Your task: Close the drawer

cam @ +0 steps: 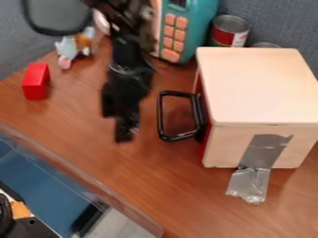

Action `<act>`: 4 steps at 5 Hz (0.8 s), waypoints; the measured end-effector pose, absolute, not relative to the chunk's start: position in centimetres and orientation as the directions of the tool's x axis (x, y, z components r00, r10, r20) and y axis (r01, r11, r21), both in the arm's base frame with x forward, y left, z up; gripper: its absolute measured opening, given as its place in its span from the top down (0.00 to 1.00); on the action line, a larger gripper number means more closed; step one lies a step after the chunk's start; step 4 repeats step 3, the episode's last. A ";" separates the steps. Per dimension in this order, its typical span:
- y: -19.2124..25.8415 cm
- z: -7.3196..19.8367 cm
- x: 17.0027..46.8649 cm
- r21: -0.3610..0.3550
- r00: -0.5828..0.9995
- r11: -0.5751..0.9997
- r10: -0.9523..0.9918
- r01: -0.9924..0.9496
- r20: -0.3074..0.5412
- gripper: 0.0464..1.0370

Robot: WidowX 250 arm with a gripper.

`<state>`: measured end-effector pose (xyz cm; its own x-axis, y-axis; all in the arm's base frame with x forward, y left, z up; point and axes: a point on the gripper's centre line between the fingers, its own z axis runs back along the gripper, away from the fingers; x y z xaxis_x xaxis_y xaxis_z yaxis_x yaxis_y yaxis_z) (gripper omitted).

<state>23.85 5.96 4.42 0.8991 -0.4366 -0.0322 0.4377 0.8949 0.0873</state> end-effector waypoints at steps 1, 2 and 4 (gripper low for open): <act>8.0 7.2 20.7 0.117 0.935 0.928 -0.356 0.354 -0.004 0.04; 8.7 10.5 17.8 0.114 0.945 0.940 -0.326 0.322 0.026 0.04; 8.7 13.9 15.0 0.084 0.947 0.950 -0.307 0.300 0.097 0.04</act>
